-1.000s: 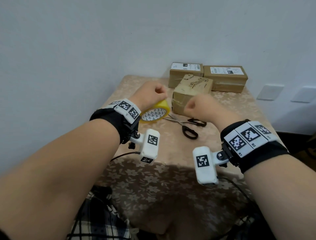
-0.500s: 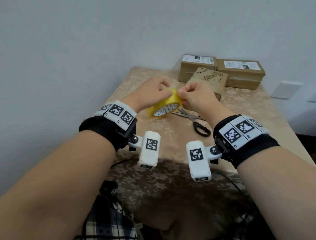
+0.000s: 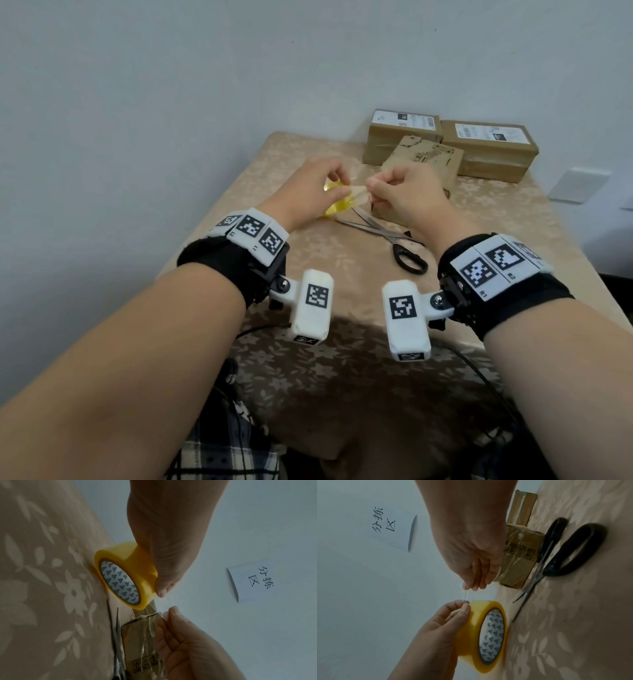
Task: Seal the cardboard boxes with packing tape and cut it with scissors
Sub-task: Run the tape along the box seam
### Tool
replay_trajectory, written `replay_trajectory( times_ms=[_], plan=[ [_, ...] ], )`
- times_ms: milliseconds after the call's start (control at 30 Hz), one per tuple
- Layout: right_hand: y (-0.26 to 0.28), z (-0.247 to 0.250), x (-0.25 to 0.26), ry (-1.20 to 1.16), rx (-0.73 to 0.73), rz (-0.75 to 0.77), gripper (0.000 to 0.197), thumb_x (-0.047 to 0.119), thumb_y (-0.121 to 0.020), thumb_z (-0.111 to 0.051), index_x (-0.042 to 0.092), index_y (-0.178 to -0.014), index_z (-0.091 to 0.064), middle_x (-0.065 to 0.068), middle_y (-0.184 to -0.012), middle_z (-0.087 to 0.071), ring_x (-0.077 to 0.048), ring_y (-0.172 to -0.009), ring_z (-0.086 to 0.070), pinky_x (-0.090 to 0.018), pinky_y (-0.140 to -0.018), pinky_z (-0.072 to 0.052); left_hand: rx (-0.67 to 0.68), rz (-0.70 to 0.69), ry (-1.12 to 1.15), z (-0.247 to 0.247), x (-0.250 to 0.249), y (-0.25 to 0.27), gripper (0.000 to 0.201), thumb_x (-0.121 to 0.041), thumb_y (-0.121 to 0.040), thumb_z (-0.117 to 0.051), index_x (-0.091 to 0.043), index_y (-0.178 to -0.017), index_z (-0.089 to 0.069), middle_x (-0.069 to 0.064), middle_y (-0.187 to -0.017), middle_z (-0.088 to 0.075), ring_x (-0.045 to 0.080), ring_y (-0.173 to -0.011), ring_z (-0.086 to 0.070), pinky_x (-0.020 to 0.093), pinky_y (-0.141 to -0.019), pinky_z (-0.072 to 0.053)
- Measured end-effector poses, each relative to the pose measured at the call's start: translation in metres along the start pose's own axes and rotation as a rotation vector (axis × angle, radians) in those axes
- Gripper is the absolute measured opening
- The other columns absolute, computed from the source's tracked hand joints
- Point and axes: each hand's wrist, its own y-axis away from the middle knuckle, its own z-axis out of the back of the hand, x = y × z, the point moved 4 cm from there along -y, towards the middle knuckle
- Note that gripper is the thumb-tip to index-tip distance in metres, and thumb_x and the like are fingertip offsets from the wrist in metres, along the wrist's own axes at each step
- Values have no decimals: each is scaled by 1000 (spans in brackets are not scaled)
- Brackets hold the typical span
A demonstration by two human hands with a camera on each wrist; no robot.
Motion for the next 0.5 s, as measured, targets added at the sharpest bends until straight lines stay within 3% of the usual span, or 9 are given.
replay_trajectory(
  times_ms=[67, 133, 200, 267, 333, 400, 500],
  plan=[
    [1, 0, -1, 8, -6, 27, 19, 8, -89, -64, 14, -72, -60, -12, -72, -63, -23, -69, -57, -35, -66, -53, -12, 29, 21, 0, -1, -1, 8, -17, -90, -60, -15, -97, -61, 2, -105, -58, 9, -94, -49, 20, -76, -34],
    [2, -1, -1, 35, -18, 49, 14, 9, -88, -66, 17, -80, -57, -10, -73, -64, -23, -69, -60, -43, -76, -55, -24, 46, 49, 0, -2, -2, 12, -14, -91, -57, -8, -99, -63, 1, -99, -58, 9, -91, -51, 16, -75, -36],
    [3, -1, -4, 9, -25, 51, 27, 9, -87, -67, 23, -95, -45, -12, -74, -65, -22, -68, -61, -47, -78, -55, -34, 57, 58, 1, -3, -3, 13, -14, -92, -56, -7, -98, -64, -1, -96, -58, 9, -90, -51, 15, -75, -37],
    [5, 1, -5, -7, -22, 80, 35, 7, -87, -67, 24, -98, -38, -21, -78, -66, -24, -66, -60, -46, -73, -56, -35, 63, 55, 0, -4, -3, 13, -15, -91, -57, -6, -97, -65, -1, -94, -58, 10, -89, -52, 17, -78, -38],
    [7, 2, -1, 41, -6, 159, 23, 5, -88, -64, 17, -96, -46, -27, -80, -64, -18, -62, -58, -33, -64, -53, -42, 68, 49, -1, -5, -4, 11, -16, -91, -57, -9, -94, -64, -2, -93, -59, 10, -89, -52, 18, -78, -39],
    [7, 1, 0, 104, -1, 214, 11, 6, -89, -64, 11, -96, -58, -20, -77, -63, -4, -57, -54, -21, -61, -48, -55, 83, 41, -2, -5, -4, 6, -17, -90, -57, -14, -89, -62, -3, -91, -59, 10, -88, -54, 19, -79, -41],
    [1, -3, -8, 137, -13, 190, 15, 16, -86, -70, 15, -100, -68, 0, -73, -57, -4, -64, -51, -27, -69, -49, -69, 84, 21, -3, -4, -5, 5, -18, -90, -56, -16, -88, -60, -4, -91, -59, 11, -89, -55, 22, -82, -42]
  ],
)
